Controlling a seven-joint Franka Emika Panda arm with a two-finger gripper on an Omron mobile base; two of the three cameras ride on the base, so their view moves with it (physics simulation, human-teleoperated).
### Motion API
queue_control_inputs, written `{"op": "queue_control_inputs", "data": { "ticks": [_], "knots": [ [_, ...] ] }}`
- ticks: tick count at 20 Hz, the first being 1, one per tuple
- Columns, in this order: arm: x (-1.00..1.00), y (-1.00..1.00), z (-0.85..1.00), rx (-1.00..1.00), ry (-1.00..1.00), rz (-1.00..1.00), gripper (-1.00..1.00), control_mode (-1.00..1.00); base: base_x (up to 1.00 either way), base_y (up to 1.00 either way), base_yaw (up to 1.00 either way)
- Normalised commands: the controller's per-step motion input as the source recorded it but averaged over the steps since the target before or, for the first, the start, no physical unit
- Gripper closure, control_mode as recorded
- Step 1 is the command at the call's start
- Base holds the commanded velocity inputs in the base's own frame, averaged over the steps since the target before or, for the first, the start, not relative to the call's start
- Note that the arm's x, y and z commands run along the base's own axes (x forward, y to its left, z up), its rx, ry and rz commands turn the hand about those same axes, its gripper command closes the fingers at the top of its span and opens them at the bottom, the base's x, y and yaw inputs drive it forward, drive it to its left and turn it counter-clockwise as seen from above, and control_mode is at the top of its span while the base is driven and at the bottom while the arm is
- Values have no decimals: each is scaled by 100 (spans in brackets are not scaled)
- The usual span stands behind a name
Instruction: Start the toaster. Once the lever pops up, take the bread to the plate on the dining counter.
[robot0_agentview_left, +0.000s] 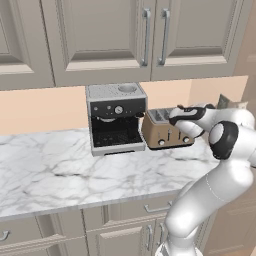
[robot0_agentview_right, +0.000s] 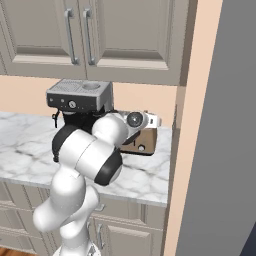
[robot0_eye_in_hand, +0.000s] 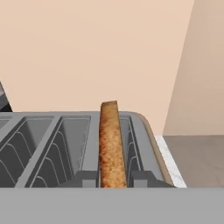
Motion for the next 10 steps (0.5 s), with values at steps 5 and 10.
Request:
{"op": "queue_control_inputs", "data": {
  "ticks": [5,10],
  "knots": [
    [0,0,14,0,0,0,100,-100,0,0,0],
    [-4,0,24,0,-1,0,100,-100,0,0,0]
  ]
}}
